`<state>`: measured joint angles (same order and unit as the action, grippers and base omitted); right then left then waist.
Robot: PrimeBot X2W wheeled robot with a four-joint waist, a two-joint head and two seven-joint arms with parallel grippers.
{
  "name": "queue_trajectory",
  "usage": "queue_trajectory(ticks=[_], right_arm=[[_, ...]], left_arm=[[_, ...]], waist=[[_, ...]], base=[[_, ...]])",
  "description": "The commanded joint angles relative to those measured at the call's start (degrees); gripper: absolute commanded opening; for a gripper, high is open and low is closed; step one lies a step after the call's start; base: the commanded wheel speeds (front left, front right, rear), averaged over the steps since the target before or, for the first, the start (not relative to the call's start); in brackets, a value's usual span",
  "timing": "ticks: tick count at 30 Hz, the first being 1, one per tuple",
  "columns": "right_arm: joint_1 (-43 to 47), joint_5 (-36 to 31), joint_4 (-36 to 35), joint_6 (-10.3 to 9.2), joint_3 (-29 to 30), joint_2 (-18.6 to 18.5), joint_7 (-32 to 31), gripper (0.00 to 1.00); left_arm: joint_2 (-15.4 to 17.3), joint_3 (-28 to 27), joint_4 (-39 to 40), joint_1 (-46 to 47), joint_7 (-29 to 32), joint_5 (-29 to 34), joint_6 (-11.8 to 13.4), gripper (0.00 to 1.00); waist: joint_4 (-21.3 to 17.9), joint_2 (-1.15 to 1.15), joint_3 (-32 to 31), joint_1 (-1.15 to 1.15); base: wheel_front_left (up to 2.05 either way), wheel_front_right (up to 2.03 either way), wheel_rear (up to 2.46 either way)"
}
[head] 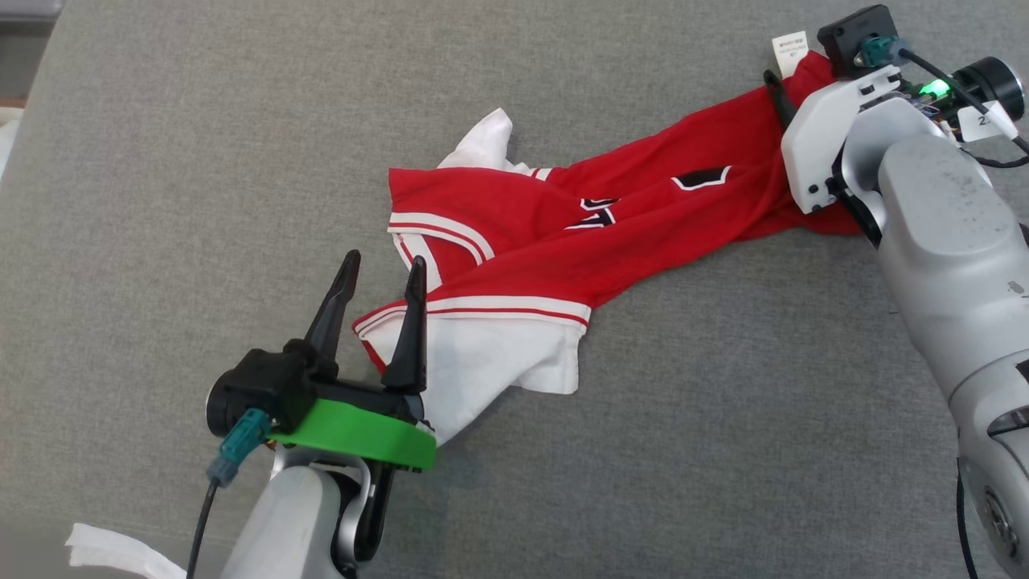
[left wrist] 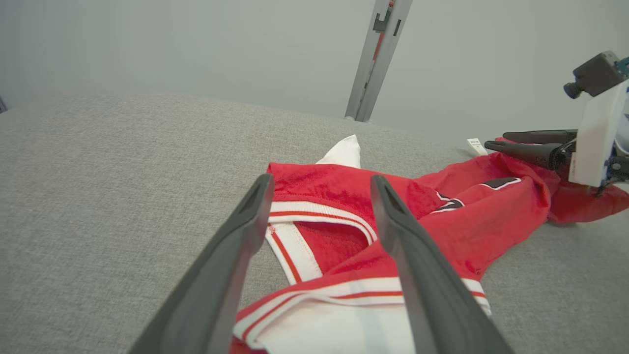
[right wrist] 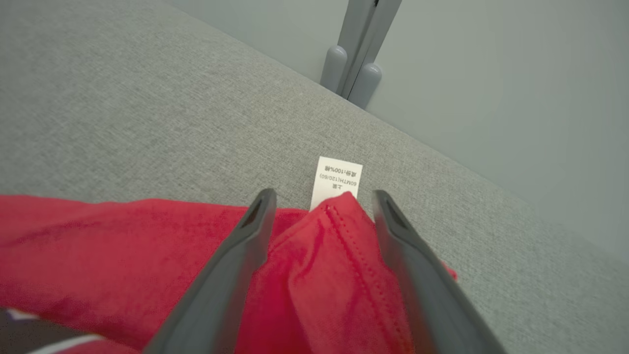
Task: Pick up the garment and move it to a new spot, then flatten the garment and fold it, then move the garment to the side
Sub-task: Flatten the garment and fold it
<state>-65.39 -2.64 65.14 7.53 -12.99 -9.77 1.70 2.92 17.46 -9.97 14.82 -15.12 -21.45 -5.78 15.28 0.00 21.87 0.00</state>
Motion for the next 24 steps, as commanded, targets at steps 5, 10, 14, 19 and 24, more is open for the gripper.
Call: queue_trajectory(ticks=[5,10,14,19,24], right_arm=[[-0.55,-1.77,3.48,-0.09,2.47,-0.02,0.46,0.45],[-0.07,-4.68,5.3,-0.08,3.7,0.96,-1.17,0.02],[0.76,-6.43,6.42,-0.09,4.16,1.92,-3.58,0.11],[1.92,-7.52,6.96,-0.09,4.99,2.38,-3.39,0.0],[2.01,-7.47,6.33,-0.09,6.35,2.73,-0.85,0.0]], left_arm=[[0.0,1.4,-0.56,1.31,-0.02,-0.76,0.32,1.0],[0.02,1.62,-0.8,1.46,-0.02,-0.37,0.57,1.0],[0.03,1.45,-0.88,1.83,-0.02,-0.01,0.56,1.0],[0.03,1.23,-1.06,2.2,-0.02,0.38,0.28,1.0],[0.03,0.48,-1.52,1.75,-0.02,0.89,0.09,1.0]], waist=[[0.04,0.0,0.59,0.0],[-1.63,0.0,0.34,0.0],[-2.8,0.0,0.62,0.0],[-3.84,0.0,0.83,0.0],[-5.05,0.0,0.39,0.0]], base=[[0.0,0.0,0.0],[0.0,0.0,0.0],[0.0,0.0,0.0],[0.0,0.0,0.0],[0.0,0.0,0.0]])
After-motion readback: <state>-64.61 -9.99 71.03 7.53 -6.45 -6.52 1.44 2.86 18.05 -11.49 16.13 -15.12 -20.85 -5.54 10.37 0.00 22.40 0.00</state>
